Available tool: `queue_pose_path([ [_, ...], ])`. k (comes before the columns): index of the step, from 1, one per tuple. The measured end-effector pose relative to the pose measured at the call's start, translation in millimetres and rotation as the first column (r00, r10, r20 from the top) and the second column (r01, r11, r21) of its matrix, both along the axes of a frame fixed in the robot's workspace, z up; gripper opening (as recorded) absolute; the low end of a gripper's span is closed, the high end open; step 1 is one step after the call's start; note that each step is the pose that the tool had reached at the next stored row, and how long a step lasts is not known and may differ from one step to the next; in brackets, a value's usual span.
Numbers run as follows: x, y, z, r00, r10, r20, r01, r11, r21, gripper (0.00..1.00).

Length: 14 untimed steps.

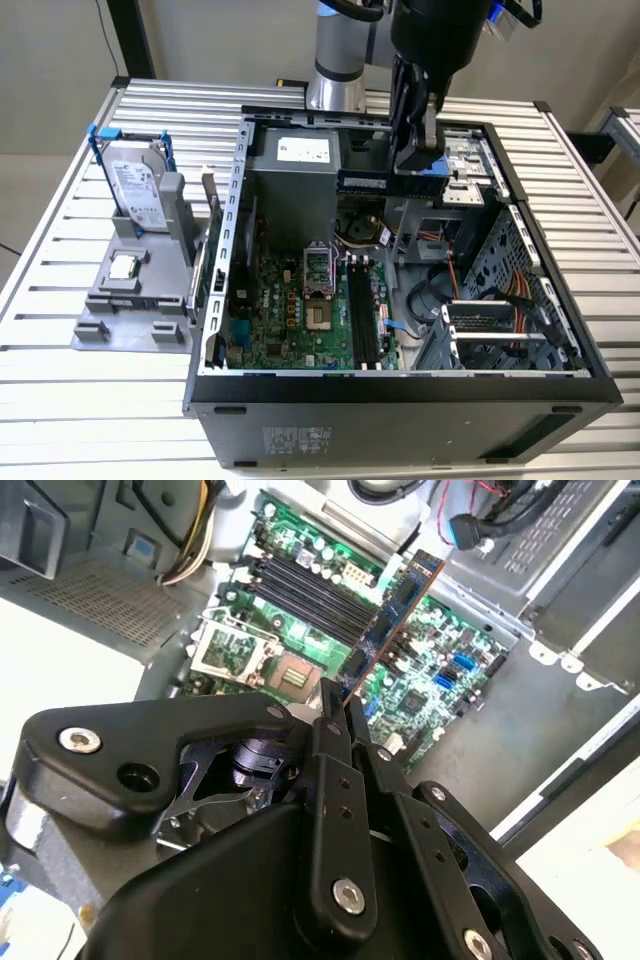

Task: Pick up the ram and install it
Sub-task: 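Pick up the ram and move it above insertion slot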

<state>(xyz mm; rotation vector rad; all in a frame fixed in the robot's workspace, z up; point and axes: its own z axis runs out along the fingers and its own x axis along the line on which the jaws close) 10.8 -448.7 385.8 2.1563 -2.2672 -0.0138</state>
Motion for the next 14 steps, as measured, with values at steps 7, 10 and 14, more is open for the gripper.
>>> queue_pose_path([
  [7,2.8,1.9,-0.3,0.9996,0.030,0.0001,-0.030,0.9996,0.0001,0.00],
  [10,3.0,2.2,-0.3,0.9994,0.033,0.0000,-0.033,0.9994,0.0000,0.00],
  [14,3.0,2.5,-0.3,0.9994,0.034,0.0000,-0.034,0.9994,0.0001,0.00],
])
